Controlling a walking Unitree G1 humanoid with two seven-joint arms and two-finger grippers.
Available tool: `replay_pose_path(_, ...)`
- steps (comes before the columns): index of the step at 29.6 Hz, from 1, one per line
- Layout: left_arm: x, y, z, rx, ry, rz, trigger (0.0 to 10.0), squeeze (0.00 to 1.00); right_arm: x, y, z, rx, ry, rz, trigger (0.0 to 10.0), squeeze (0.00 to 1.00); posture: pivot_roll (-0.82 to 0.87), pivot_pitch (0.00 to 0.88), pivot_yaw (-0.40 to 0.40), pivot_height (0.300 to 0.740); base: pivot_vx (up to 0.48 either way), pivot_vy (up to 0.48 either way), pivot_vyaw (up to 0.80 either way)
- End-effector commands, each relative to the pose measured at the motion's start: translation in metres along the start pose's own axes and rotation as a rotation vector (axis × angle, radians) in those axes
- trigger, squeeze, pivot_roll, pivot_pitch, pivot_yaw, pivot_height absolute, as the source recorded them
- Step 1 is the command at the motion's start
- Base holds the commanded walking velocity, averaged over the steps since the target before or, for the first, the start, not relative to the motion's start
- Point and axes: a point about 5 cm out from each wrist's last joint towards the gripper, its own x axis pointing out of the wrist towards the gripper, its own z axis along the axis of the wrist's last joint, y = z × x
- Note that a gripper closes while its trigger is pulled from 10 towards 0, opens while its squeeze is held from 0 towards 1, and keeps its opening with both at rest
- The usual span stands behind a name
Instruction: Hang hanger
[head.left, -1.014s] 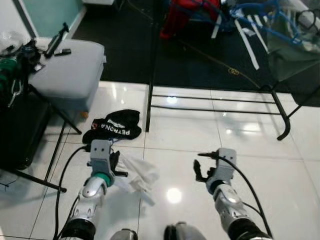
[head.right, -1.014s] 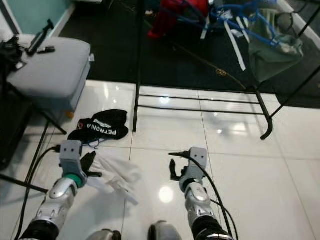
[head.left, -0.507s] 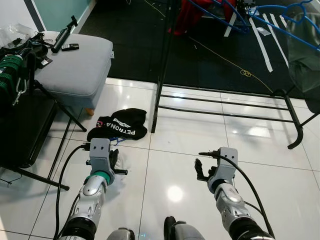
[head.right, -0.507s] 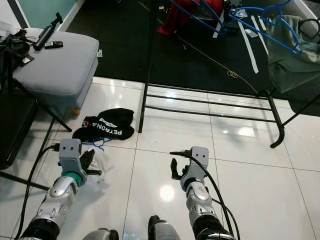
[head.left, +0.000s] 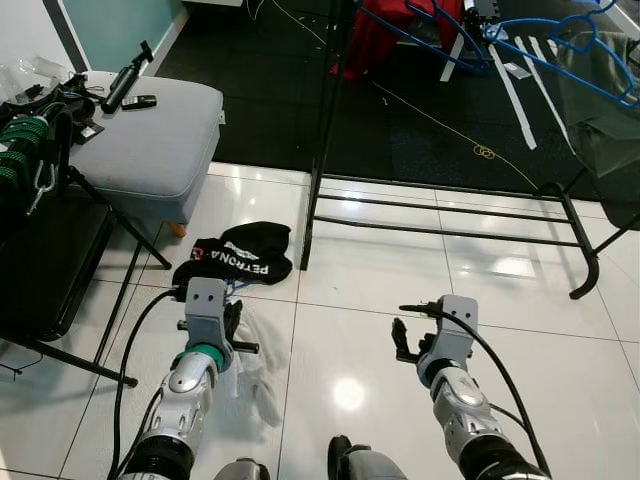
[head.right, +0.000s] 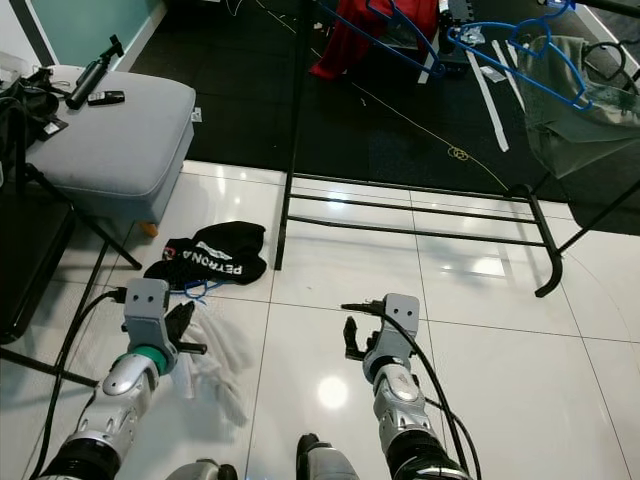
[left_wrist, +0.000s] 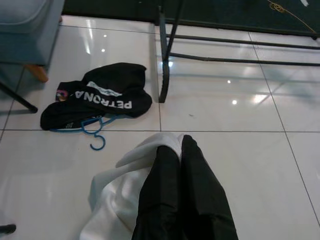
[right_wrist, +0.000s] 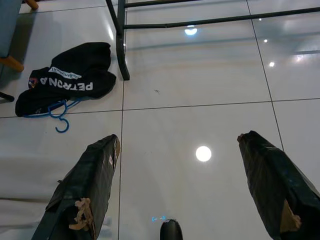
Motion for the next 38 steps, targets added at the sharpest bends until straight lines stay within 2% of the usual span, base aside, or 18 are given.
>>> replay_pose_path(1, -0.0023, -0.002, -0.0027, 0.013, 0.0, -0.008, 10.0, 0.0, -0.0039, -0.0059, -0.009, 0.001, 0.036, -0.017, 10.0, 0.0, 0.0, 0.089, 0.007, 0.74, 0.0, -0.48, 0.0)
replay_pose_path(7, -0.0019, 0.0017, -0.0059, -0.025, 0.031, 0.027, 10.0, 0.0, -0.0036, -0.0065, -0.0081, -0.001, 0.033, -0.016, 10.0, 0.0, -0.01, 0.082, 0.003, 0.74, 0.0, -0.052, 0.0)
replay_pose_path(16, -0.0018, 0.0018, -0.0056, -0.031, 0.031, 0.024, 10.0, 0.0, -0.0033, -0.0068, -0.0076, -0.007, 0.035, -0.011, 10.0, 0.0, -0.01, 0.079, -0.002, 0.74, 0.0, 0.0, 0.0)
replay_pose_path(38, -0.0013, -0.0033, -0.005, 0.012, 0.024, 0.001, 10.0, 0.0, -0.0036, -0.0073, -0.0083, -0.008, 0.041, -0.014, 10.0, 0.0, -0.01, 0.097, -0.002, 0.74, 0.0, 0.0, 0.0)
